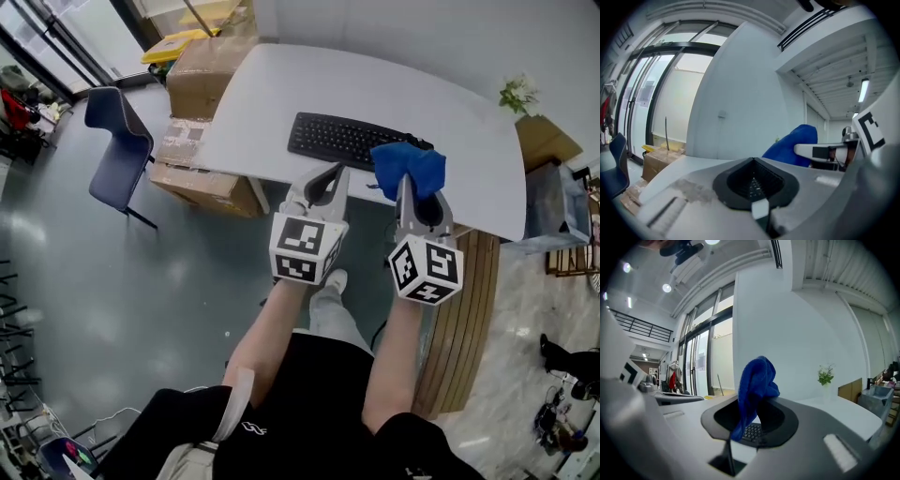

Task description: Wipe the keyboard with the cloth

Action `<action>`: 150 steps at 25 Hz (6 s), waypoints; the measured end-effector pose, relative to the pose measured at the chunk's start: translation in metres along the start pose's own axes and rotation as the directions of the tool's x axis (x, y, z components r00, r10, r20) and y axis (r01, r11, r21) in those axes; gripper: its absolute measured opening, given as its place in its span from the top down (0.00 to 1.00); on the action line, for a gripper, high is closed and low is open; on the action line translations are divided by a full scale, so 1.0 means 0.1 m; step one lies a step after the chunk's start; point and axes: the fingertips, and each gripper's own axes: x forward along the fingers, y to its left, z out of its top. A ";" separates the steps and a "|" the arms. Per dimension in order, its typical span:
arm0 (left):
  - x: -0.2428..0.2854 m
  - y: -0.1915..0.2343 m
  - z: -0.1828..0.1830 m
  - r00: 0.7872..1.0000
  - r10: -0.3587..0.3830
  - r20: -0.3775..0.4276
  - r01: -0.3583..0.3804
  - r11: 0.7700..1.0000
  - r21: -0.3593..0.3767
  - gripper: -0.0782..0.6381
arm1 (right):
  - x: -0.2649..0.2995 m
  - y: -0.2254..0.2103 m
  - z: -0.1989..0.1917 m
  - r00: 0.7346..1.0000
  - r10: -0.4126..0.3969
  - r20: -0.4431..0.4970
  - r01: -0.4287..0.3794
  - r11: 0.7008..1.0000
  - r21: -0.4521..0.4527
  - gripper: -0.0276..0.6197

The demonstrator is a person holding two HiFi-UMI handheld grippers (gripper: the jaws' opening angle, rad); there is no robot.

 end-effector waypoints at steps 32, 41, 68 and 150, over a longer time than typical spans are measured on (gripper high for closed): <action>1.27 2.02 -0.88 0.946 0.199 -0.254 -0.228 0.970 -0.088 0.90 | 2.53 0.76 -1.11 0.909 0.298 -0.290 -0.292 0.954 0.066 0.82; 1.39 2.51 -1.20 0.924 0.195 -0.328 -0.242 0.964 -0.109 0.90 | 2.93 1.03 -1.50 0.884 0.295 -0.362 -0.287 0.955 0.078 0.82; 1.75 2.72 -2.05 0.865 0.062 -0.498 -0.143 0.981 -0.127 0.90 | 3.29 1.28 -2.37 0.812 0.270 -0.517 -0.257 0.962 0.098 0.82; 2.53 1.16 -2.23 0.801 -0.050 -0.597 0.051 0.999 -0.016 0.90 | 2.65 -0.35 -2.46 0.820 0.162 -0.550 -0.081 0.982 0.169 0.82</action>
